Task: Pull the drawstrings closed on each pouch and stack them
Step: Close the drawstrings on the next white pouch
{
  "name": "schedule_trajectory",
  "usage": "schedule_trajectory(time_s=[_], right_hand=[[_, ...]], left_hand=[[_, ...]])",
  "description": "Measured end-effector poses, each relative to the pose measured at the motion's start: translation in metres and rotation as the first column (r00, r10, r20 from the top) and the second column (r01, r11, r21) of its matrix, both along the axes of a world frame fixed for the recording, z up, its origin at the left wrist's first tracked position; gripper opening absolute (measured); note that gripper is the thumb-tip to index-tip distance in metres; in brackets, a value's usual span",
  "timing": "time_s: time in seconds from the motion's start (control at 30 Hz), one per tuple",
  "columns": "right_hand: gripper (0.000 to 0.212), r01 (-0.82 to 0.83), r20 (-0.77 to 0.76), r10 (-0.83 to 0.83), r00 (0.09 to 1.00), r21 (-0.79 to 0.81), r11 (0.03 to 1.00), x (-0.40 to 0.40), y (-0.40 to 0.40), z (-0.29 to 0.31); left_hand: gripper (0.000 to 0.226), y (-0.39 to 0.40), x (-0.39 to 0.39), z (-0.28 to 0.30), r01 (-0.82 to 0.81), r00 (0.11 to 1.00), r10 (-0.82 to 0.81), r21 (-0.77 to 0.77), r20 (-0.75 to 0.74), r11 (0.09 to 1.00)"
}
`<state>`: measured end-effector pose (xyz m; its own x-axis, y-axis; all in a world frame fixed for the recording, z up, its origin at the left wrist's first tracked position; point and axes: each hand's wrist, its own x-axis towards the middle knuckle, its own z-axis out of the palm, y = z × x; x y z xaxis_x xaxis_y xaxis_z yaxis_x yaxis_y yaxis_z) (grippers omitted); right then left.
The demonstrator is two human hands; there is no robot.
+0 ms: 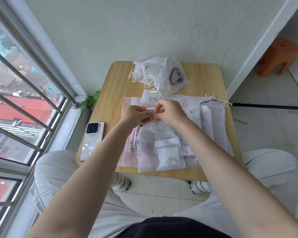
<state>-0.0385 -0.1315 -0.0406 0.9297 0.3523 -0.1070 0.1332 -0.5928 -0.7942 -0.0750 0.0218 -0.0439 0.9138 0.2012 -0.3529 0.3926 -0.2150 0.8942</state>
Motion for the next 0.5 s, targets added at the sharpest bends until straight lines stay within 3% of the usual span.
schedule_trajectory(time_s=[0.3, 0.5], right_hand=[[0.01, -0.015, 0.063, 0.02, 0.998, -0.091, 0.996, 0.0, -0.001, 0.002], [0.017, -0.177, 0.149, 0.256, 0.955, -0.404, 0.897, 0.002, 0.002, 0.009]], left_hand=[[0.008, 0.0, 0.0, 0.003, 0.202, 0.979, -0.189, 0.247, -0.078, 0.948], [0.03, -0.004, 0.004, -0.003, 0.221, 0.974, -0.223, 0.366, -0.037, 0.904]])
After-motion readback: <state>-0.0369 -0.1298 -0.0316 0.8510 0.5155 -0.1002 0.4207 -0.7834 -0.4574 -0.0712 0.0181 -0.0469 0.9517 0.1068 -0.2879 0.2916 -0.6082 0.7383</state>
